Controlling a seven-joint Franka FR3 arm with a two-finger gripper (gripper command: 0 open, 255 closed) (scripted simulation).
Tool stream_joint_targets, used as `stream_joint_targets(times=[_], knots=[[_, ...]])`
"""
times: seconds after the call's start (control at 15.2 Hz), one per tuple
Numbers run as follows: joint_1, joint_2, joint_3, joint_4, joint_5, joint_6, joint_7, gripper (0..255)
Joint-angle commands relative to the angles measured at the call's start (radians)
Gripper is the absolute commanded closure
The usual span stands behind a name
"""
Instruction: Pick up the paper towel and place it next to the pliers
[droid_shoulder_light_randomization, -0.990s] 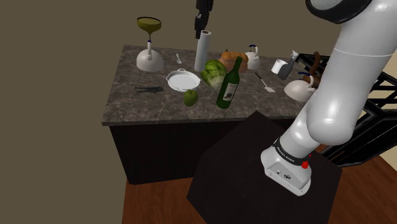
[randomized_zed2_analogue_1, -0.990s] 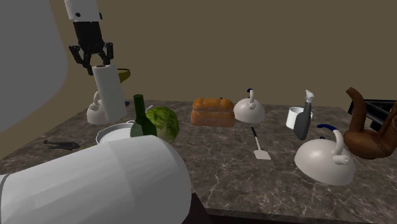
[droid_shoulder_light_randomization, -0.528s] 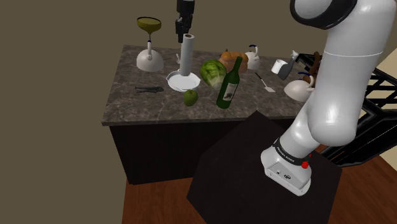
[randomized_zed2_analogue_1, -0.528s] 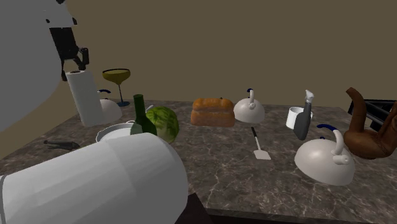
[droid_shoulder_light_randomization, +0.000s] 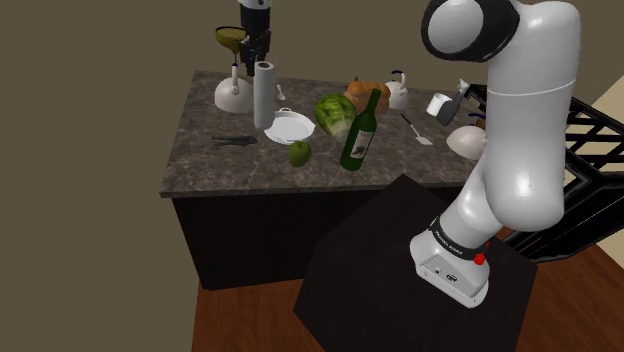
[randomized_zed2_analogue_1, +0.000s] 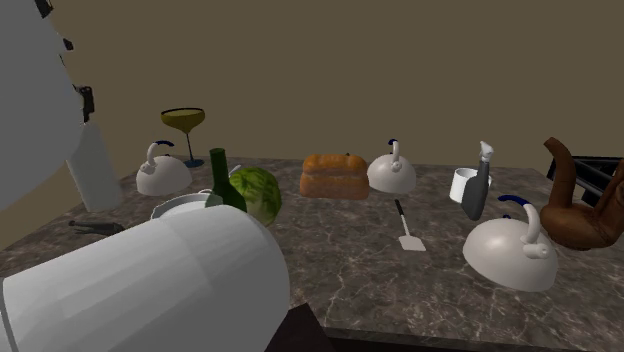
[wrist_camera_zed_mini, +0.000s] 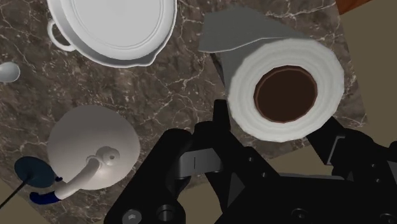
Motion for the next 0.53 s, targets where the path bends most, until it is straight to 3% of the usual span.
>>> stream_joint_targets(times=[0.0,0.46], knots=[[0.012,0.063,0.011,0.093,0.006,-0.030,0.031,255],[0.039,0.340,0.044,0.522,0.024,-0.181,0.132,255]])
